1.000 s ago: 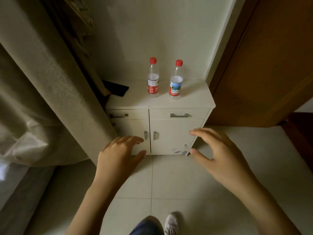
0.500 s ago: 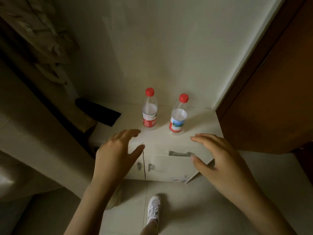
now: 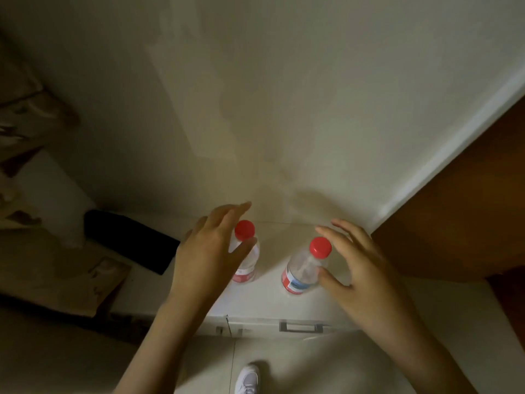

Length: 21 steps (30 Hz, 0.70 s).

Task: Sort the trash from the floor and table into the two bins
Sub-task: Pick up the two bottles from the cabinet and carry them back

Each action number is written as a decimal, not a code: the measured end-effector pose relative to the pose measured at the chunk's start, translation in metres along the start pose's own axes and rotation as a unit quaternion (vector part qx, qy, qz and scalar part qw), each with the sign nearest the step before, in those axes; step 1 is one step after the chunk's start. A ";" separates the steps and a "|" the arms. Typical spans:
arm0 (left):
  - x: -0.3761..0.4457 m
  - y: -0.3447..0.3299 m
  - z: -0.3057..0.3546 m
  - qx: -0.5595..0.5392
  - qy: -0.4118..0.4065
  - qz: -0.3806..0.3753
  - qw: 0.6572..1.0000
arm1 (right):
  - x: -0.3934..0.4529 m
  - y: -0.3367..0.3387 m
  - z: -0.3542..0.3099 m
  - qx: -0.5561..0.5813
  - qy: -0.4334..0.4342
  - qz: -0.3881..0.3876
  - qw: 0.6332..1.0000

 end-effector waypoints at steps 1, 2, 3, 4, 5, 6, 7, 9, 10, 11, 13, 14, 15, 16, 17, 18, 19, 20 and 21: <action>0.000 -0.003 -0.001 -0.003 0.004 -0.009 1.000 | 0.005 -0.005 0.001 -0.002 -0.005 -0.016 1.000; 0.000 -0.006 -0.002 -0.005 0.008 -0.017 1.000 | 0.009 -0.010 0.002 -0.007 -0.007 -0.032 0.999; -0.002 -0.009 -0.002 -0.005 0.010 -0.023 1.000 | 0.012 -0.014 0.003 -0.013 -0.006 -0.045 0.999; -0.003 -0.012 -0.001 -0.004 0.011 -0.028 1.000 | 0.014 -0.018 0.005 -0.017 -0.004 -0.055 0.998; -0.005 -0.014 0.000 -0.002 0.011 -0.030 0.999 | 0.016 -0.022 0.006 -0.018 -0.002 -0.065 0.998; -0.006 -0.015 0.001 0.000 0.013 -0.029 0.999 | 0.017 -0.026 0.007 -0.019 -0.001 -0.073 0.997; -0.007 -0.016 0.002 0.004 0.015 -0.028 0.999 | 0.018 -0.030 0.008 -0.021 0.002 -0.080 0.997; -0.009 -0.015 0.005 0.021 0.018 -0.025 0.999 | 0.019 -0.035 0.009 -0.029 0.011 -0.093 0.995; -0.011 -0.013 0.006 0.034 0.020 -0.021 0.999 | 0.019 -0.037 0.009 -0.029 0.017 -0.096 0.995; -0.013 -0.010 0.007 0.048 0.021 -0.016 0.998 | 0.018 -0.037 0.009 -0.024 0.026 -0.096 0.995; -0.020 -0.001 0.011 0.067 0.030 0.000 0.997 | 0.016 -0.035 0.010 -0.008 0.047 -0.098 0.994; -0.024 0.005 0.014 0.072 0.038 0.013 0.997 | 0.016 -0.033 0.010 0.001 0.058 -0.098 0.993; -0.030 0.013 0.017 0.078 0.048 0.028 0.995 | 0.015 -0.030 0.010 0.010 0.070 -0.100 0.992; -0.036 0.021 0.020 0.084 0.061 0.042 0.994 | 0.015 -0.026 0.010 0.021 0.082 -0.102 0.991; -0.043 0.030 0.024 0.091 0.073 0.057 0.992 | 0.015 -0.022 0.009 0.032 0.095 -0.104 0.989; -0.051 0.038 0.029 0.100 0.086 0.072 0.989 | 0.014 -0.017 0.009 0.042 0.109 -0.105 0.988; -0.059 0.046 0.034 0.110 0.100 0.085 0.985 | 0.013 -0.012 0.008 0.054 0.124 -0.106 0.985; -0.070 0.053 0.039 0.120 0.116 0.096 0.981 | 0.010 -0.008 0.007 0.067 0.138 -0.111 0.982; -0.081 0.059 0.044 0.132 0.130 0.107 0.977 | 0.007 -0.003 0.005 0.080 0.154 -0.117 0.978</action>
Point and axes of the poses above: each hand's wrist, its own x-axis towards the middle knuckle, its own y-axis out of the back of the hand, z = x × y, the point moved 6 cm from there along x, towards the middle knuckle, and after that the axes turned 12 degrees about z, right-handed, at the moved point
